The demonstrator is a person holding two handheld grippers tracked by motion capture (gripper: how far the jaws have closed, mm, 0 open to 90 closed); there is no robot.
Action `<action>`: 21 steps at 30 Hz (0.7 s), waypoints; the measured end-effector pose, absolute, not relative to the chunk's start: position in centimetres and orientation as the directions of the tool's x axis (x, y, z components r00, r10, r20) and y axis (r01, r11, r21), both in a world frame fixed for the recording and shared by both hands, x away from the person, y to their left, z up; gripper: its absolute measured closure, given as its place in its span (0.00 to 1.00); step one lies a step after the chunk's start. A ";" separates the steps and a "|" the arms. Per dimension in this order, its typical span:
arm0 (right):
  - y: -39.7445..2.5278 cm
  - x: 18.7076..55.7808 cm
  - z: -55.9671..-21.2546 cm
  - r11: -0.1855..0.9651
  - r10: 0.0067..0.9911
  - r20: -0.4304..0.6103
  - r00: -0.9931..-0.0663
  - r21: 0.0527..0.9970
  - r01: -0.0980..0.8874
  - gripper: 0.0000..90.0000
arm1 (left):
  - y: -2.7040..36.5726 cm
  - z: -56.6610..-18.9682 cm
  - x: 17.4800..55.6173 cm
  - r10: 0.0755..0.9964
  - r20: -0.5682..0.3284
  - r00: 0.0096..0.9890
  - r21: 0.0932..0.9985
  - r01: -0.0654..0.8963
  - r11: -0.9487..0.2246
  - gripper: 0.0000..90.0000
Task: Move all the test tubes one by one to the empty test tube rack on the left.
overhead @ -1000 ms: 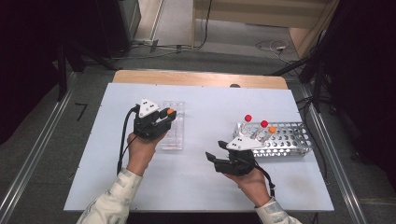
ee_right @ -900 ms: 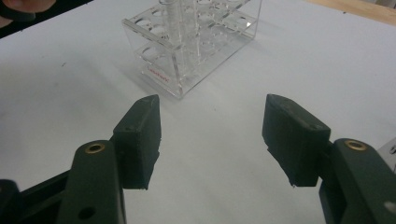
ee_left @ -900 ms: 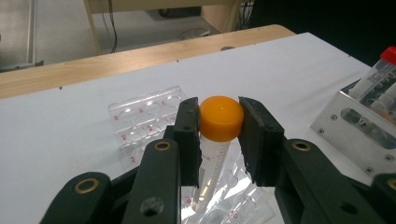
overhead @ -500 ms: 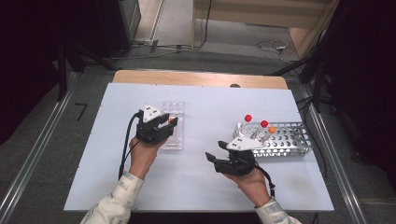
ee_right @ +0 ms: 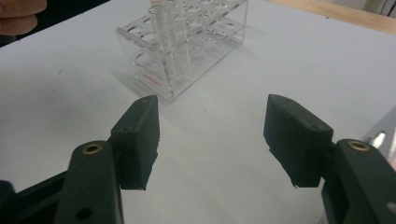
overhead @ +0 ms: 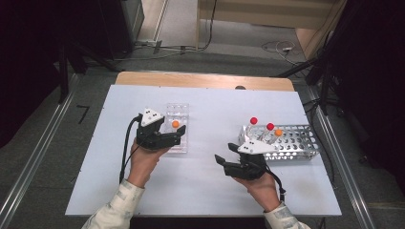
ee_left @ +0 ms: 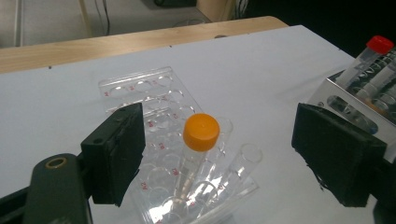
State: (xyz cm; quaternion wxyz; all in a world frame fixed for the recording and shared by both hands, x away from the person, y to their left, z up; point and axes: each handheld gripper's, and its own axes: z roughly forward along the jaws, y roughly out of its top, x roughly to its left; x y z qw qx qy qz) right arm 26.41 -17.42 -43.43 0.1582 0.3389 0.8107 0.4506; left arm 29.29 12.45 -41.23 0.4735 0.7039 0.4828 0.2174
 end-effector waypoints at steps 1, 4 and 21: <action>-17.7 26.3 -43.4 0.360 0.696 0.050 -0.716 0.838 0.409 0.38 | 12.4 -41.2 29.2 0.884 -0.150 0.442 0.874 0.477 -0.090 0.18; -19.0 26.1 -43.3 0.352 0.713 0.046 -0.700 0.839 0.415 0.38 | 12.5 -41.2 29.0 0.885 -0.148 0.441 0.872 0.481 -0.093 0.16; -27.3 25.8 -43.2 0.253 0.853 0.027 -0.522 0.853 0.457 0.39 | 12.6 -41.2 28.8 0.872 -0.166 0.460 0.868 0.488 -0.092 0.11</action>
